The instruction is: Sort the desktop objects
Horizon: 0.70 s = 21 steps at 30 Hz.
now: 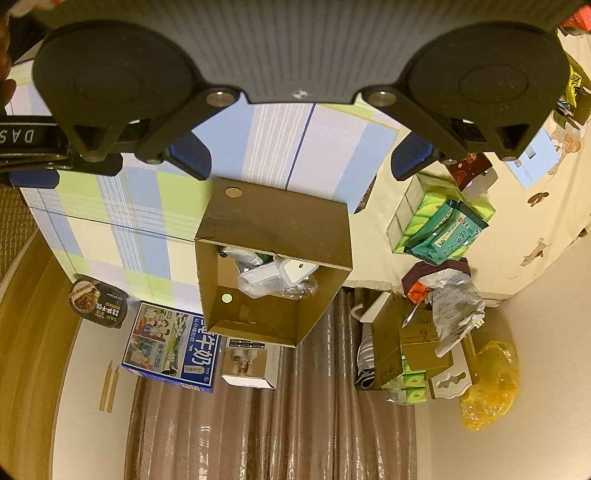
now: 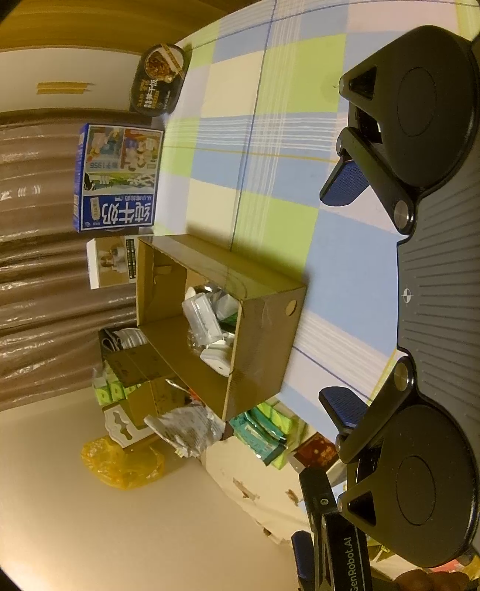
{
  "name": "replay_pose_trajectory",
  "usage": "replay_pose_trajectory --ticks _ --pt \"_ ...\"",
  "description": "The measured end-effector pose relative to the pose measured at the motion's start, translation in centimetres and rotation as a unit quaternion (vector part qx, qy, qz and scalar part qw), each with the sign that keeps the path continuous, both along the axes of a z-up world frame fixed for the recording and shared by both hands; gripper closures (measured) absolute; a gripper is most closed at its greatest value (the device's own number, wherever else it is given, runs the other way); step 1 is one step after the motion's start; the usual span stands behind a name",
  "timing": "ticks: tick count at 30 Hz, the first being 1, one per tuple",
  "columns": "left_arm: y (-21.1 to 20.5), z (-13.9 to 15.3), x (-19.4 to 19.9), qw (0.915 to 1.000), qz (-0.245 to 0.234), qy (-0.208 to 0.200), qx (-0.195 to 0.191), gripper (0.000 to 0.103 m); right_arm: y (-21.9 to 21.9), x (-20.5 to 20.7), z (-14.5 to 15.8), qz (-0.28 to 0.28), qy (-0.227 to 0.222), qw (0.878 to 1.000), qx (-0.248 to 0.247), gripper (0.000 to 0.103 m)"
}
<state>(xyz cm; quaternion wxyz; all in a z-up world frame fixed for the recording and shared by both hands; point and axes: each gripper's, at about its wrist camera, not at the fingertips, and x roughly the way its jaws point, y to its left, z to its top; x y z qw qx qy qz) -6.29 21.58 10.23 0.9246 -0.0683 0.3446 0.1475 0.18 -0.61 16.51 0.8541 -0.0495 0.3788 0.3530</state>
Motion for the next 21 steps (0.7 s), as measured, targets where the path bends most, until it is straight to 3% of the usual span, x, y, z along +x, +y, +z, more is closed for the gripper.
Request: replay_pose_trajectory --ticks 21 --pt "-0.08 -0.38 0.16 1.0000 0.003 0.004 0.000 0.001 -0.02 0.30 -0.18 -0.002 -0.001 1.000 -0.005 0.002"
